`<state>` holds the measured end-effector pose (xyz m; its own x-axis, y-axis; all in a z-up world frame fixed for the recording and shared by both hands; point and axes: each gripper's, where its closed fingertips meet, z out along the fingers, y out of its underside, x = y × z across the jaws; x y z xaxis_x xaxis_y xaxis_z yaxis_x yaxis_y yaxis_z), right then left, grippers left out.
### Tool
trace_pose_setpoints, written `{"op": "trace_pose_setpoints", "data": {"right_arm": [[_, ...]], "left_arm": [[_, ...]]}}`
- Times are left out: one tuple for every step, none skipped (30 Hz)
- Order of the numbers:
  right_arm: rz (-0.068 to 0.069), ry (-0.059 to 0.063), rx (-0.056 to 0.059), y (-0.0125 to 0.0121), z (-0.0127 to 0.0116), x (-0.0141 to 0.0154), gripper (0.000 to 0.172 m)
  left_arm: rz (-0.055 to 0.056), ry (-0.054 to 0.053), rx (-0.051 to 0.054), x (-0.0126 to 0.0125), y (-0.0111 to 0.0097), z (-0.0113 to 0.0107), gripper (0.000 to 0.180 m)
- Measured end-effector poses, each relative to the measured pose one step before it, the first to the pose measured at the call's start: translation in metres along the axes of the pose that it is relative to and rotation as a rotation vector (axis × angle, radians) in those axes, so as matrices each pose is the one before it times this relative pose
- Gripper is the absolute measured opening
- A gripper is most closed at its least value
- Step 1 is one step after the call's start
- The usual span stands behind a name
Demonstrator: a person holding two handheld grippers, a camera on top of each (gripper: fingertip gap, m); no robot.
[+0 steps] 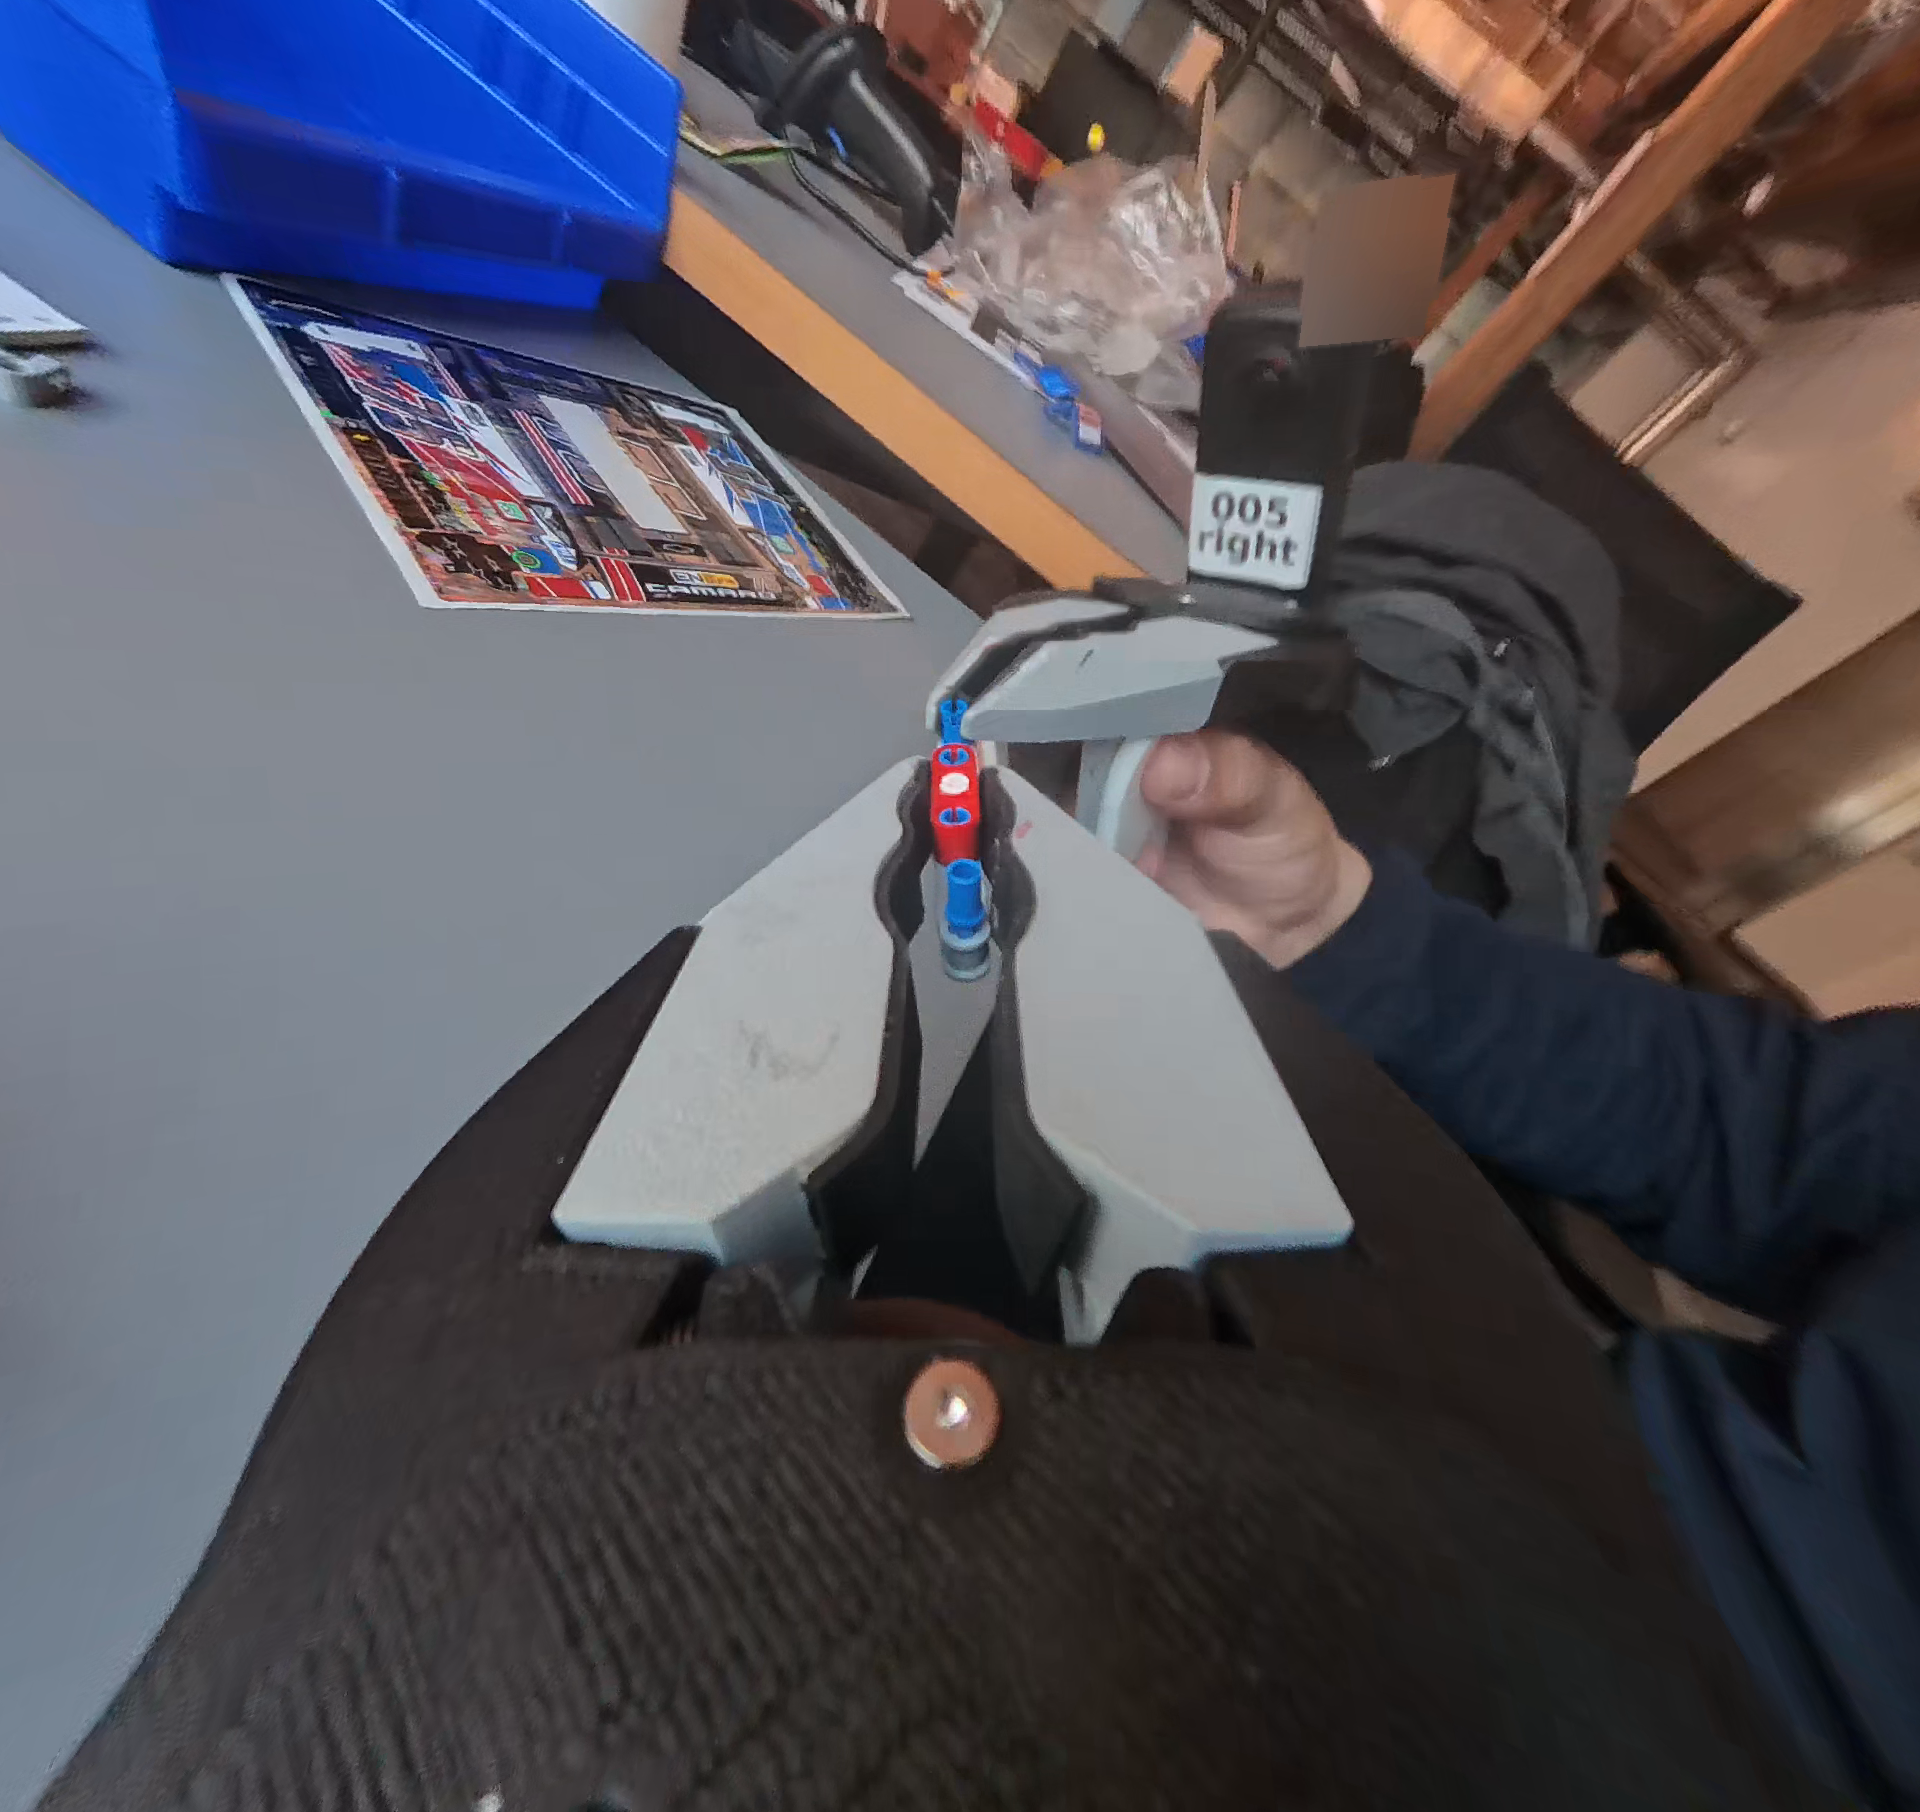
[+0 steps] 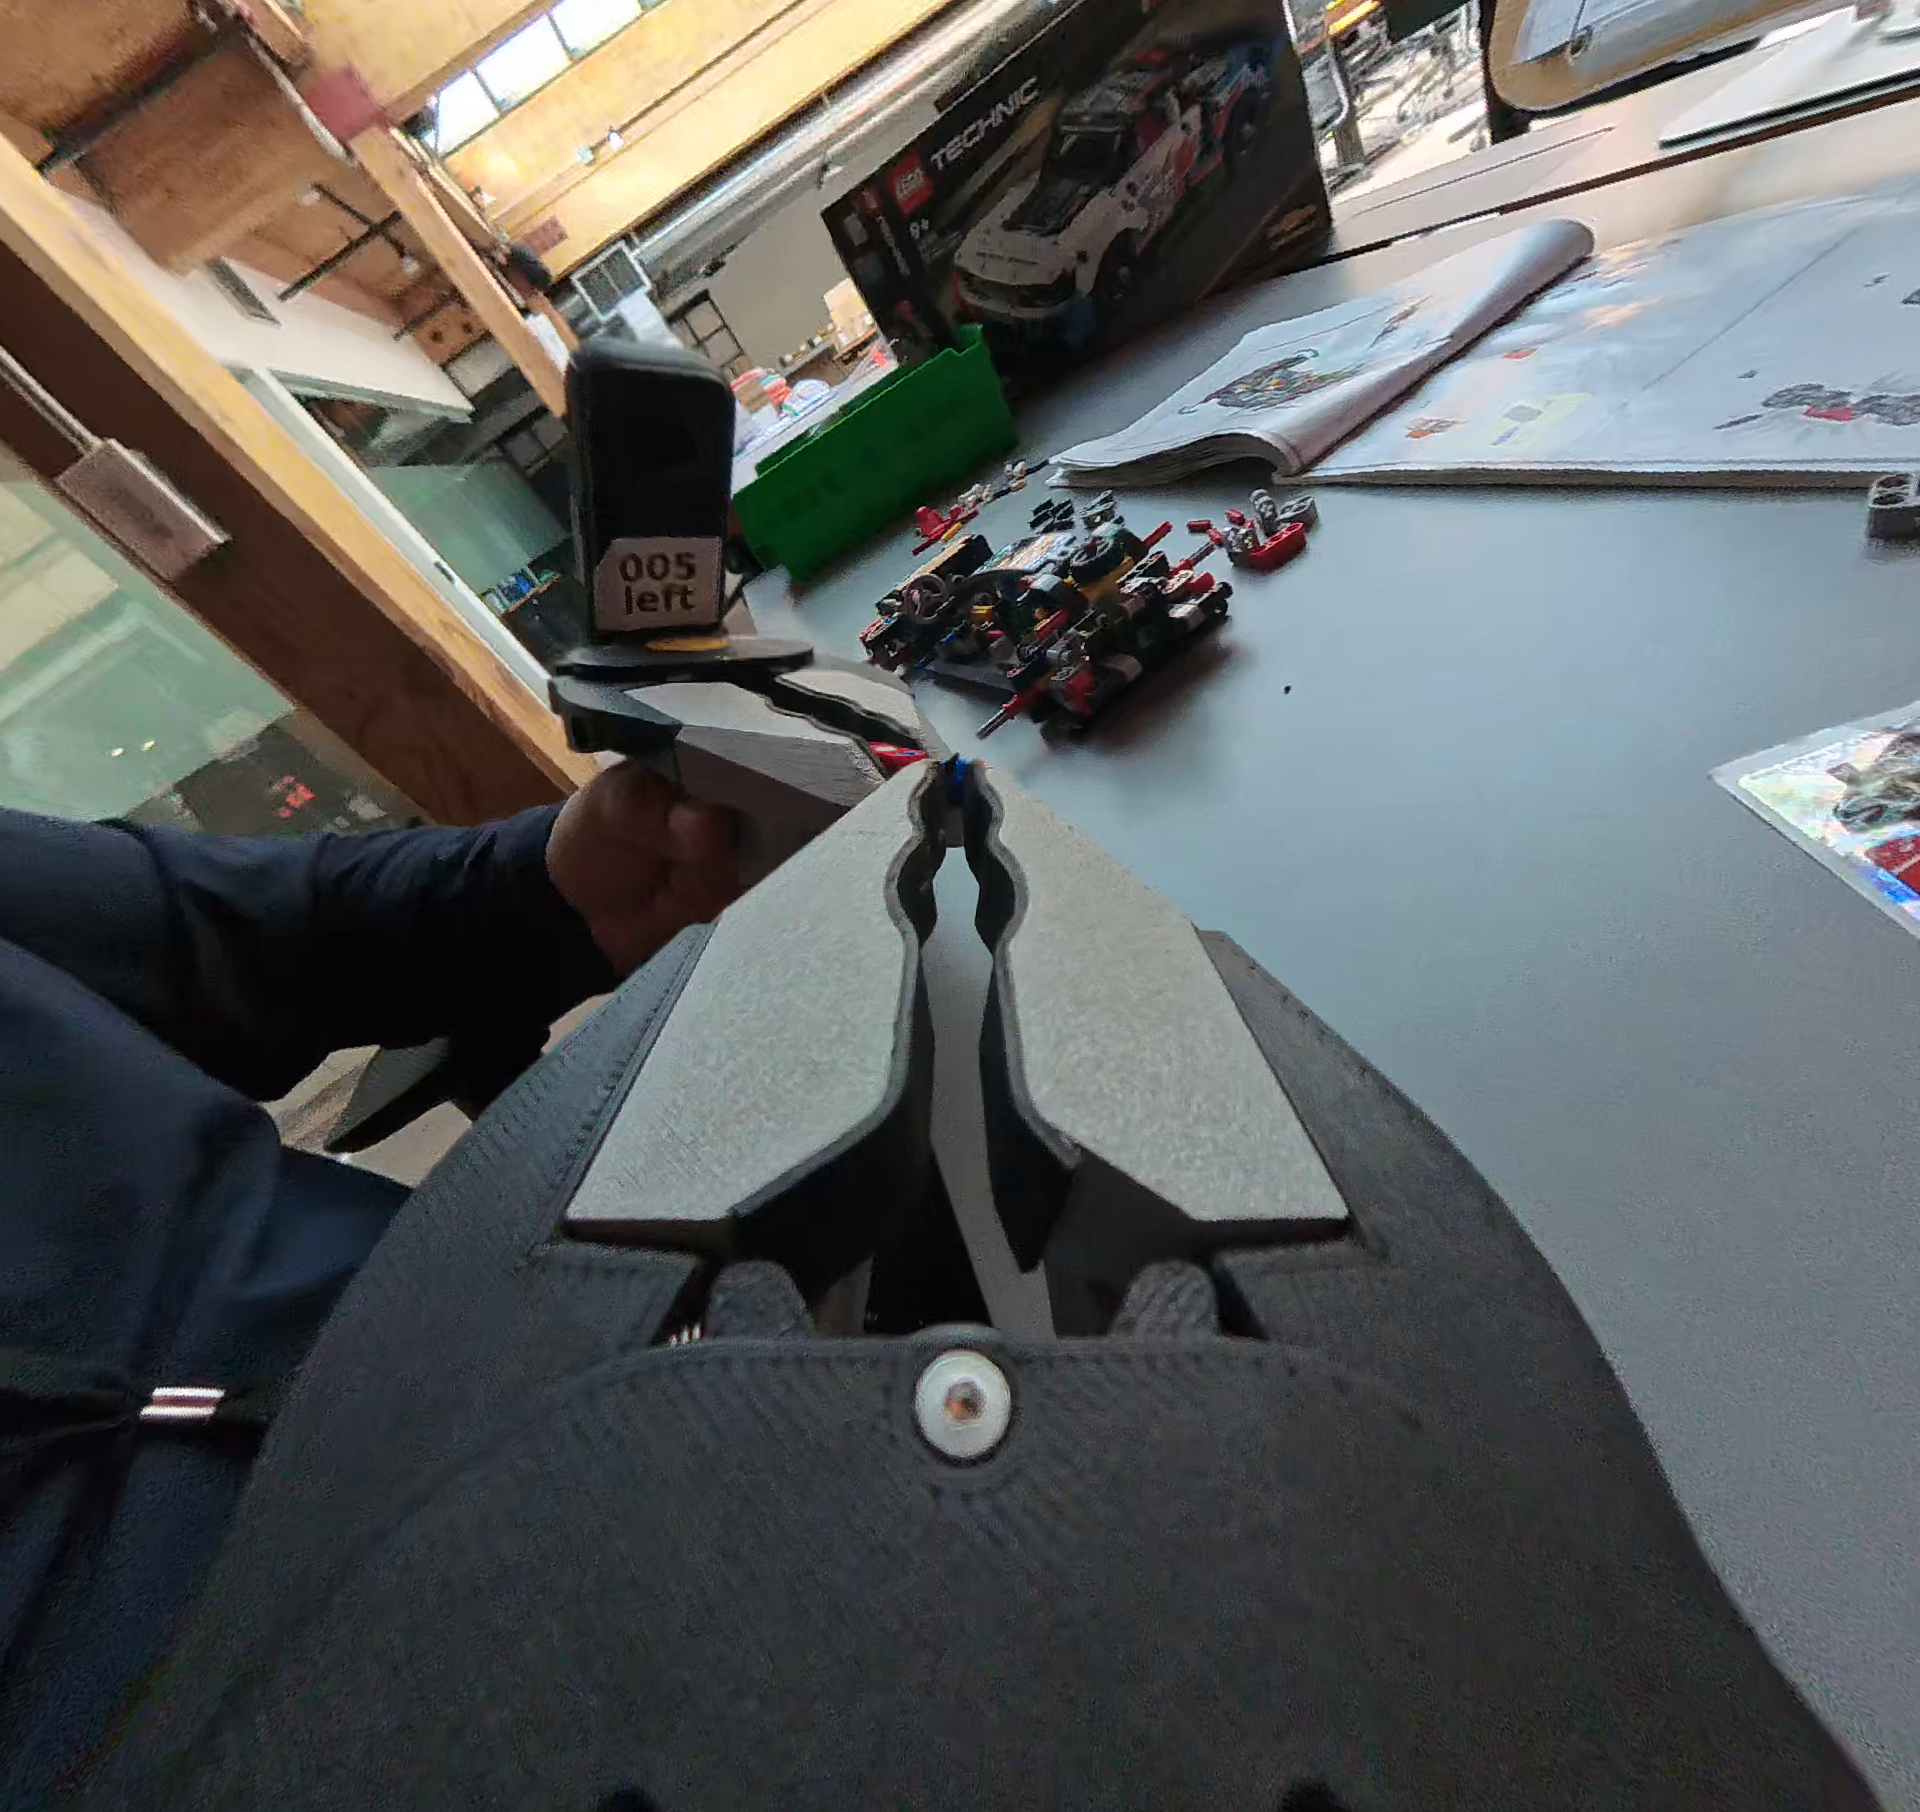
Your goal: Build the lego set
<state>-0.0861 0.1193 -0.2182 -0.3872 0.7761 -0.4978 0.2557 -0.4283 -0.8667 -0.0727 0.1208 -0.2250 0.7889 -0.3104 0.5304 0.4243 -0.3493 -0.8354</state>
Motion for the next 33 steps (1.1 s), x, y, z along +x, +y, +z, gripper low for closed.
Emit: {"op": "trace_pose_setpoints", "data": {"right_arm": [[0.0105, 0.0090, 0.0144, -0.00284, 0.00226, 0.00149, 0.000], [0.0246, 0.0063, 0.0161, -0.00198, 0.00326, 0.00252, 0.000], [0.0307, 0.0042, 0.0107, -0.00109, 0.00355, 0.00279, 0.000], [0.0151, 0.0074, 0.0071, -0.00111, 0.00313, 0.00193, 0.000], [0.0024, 0.0105, 0.0011, -0.00039, 0.00250, 0.00144, 0.000], [0.0028, 0.0115, 0.0014, 0.00004, 0.00215, 0.00138, 0.000], [0.0013, 0.0106, 0.0032, -0.00008, 0.00159, 0.00118, 0.000], [-0.0042, 0.0125, 0.0035, -0.00032, 0.00115, 0.00105, 0.000], [-0.0018, 0.0147, 0.0010, 0.00000, 0.00087, 0.00176, 0.000], [0.0019, 0.0134, 0.0009, -0.00009, 0.00100, 0.00182, 0.000], [-0.0027, 0.0096, 0.0038, -0.00061, 0.00086, 0.00125, 0.000], [-0.0044, 0.0089, 0.0044, -0.00059, 0.00059, 0.00095, 0.000], [-0.0053, 0.0118, 0.0068, -0.00082, 0.00059, 0.00090, 0.000], [-0.0029, 0.0083, 0.0070, -0.00087, 0.00054, 0.00083, 0.000], [0.0021, 0.0059, 0.0025, -0.00042, 0.00062, 0.00093, 0.000], [-0.0006, 0.0088, 0.0009, -0.00016, 0.00062, 0.00110, 0.000], [-0.0036, 0.0060, 0.0022, -0.00023, 0.00076, 0.00037, 0.000], [-0.0023, 0.0005, 0.0001, -0.00001, 0.00053, -0.00019, 0.000], [0.0015, -0.0043, 0.0012, -0.00028, 0.00019, -0.00037, 0.000], [-0.0003, -0.0100, 0.0076, -0.00098, -0.00032, -0.00127, 0.000], [-0.0093, -0.0280, 0.0136, -0.00200, -0.00080, -0.00374, 0.000], [-0.0178, -0.0429, -0.0165, -0.00016, -0.00085, -0.00450, 0.000], [-0.0382, -0.0329, -0.0603, 0.00355, -0.00074, -0.00306, 0.000], [-0.0677, -0.0239, -0.0575, 0.00289, -0.00154, -0.00348, 0.000], [-0.0523, -0.0146, -0.0476, 0.00176, -0.00279, -0.00271, 0.000], [-0.0279, 0.0082, -0.0298, 0.00020, -0.00254, 0.00034, 0.001], [-0.0219, 0.0096, -0.0147, -0.00032, -0.00151, 0.00047, 0.011], [-0.0058, -0.0146, -0.0088, 0.00026, -0.00084, -0.00212, 0.010], [0.0136, -0.0241, -0.0008, 0.00088, -0.00025, -0.00230, 0.009], [0.0241, -0.0136, 0.0003, 0.00200, 0.00016, 0.00049, 0.010], [0.0229, -0.0156, 0.0051, 0.00160, -0.00011, 0.00097, 0.010], [0.0214, -0.0190, 0.0124, 0.00007, -0.00053, 0.00034, 0.005], [0.0188, -0.0271, 0.0120, -0.00045, -0.00003, -0.00146, 0.000]], "left_arm": [[-0.0385, 0.0043, 0.0220, -0.00175, -0.00321, -0.00061, 0.006], [-0.0165, -0.0104, 0.0148, -0.00353, -0.00255, -0.00081, 0.006], [-0.0029, -0.0155, 0.0129, -0.00418, -0.00187, -0.00096, 0.006], [-0.0125, -0.0017, 0.0076, -0.00276, -0.00167, -0.00092, 0.006], [-0.0208, 0.0019, 0.0013, -0.00228, -0.00107, -0.00116, 0.006], [-0.0030, -0.0061, 0.0036, -0.00219, -0.00041, -0.00071, 0.006], [0.0025, -0.0080, 0.0039, -0.00182, -0.00022, -0.00042, 0.006], [-0.0032, -0.0048, 0.0027, -0.00125, -0.00018, -0.00007, 0.006], [-0.0010, -0.0078, 0.0021, -0.00173, 0.00014, 0.00043, 0.006], [0.0058, -0.0098, 0.0023, -0.00212, 0.00024, 0.00058, 0.006], [0.0038, -0.0063, 0.0057, -0.00119, -0.00059, 0.00045, 0.006], [0.0029, -0.0054, 0.0024, -0.00088, -0.00056, 0.00033, 0.006], [0.0141, -0.0109, 0.0006, -0.00127, -0.00039, 0.00055, 0.006], [0.0165, -0.0104, 0.0005, -0.00090, -0.00067, 0.00045, 0.006], [0.0145, -0.0096, -0.0015, -0.00096, -0.00041, 0.00044, 0.006], [0.0154, -0.0124, -0.0024, -0.00141, 0.00007, 0.00036, 0.006], [0.0146, -0.0109, -0.0014, -0.00092, -0.00032, -0.00014, 0.006], [0.0126, -0.0062, -0.0038, -0.00045, -0.00020, -0.00044, 0.006], [0.0089, 0.0003, -0.0046, -0.00008, -0.00020, -0.00049, 0.006], [0.0013, 0.0087, -0.0065, 0.00069, -0.00077, -0.00044, 0.006], [-0.0039, 0.0260, -0.0101, 0.00280, -0.00250, -0.00161, 0.006], [-0.0071, 0.0366, -0.0248, 0.00368, -0.00133, -0.00286, 0.005], [-0.0122, 0.0310, -0.0392, 0.00138, 0.00213, -0.00266, 0.005], [-0.0215, 0.0354, -0.0168, 0.00264, 0.00147, -0.00183, 0.005], [-0.0172, 0.0365, -0.0180, 0.00401, 0.00298, 0.00022, 0.006], [-0.0051, 0.0101, -0.0114, 0.00083, 0.00217, 0.00087, 0.006], [0.0031, 0.0020, 0.0009, 0.00033, 0.00013, 0.00101, 0.006], [-0.0010, 0.0052, -0.0002, 0.00101, -0.00005, 0.00110, 0.006], [-0.0024, 0.0053, 0.0083, 0.00096, -0.00140, 0.00071, 0.005], [-0.0004, 0.0152, 0.0024, 0.00232, -0.00053, 0.00048, 0.005], [-0.0002, 0.0022, -0.0061, 0.00020, 0.00110, 0.00048, 0.005], [0.0053, -0.0056, 0.0043, -0.00112, 0.00005, 0.00028, 0.006], [0.0005, 0.0015, 0.0013, -0.00022, 0.00046, 0.00048, 0.005]]}}
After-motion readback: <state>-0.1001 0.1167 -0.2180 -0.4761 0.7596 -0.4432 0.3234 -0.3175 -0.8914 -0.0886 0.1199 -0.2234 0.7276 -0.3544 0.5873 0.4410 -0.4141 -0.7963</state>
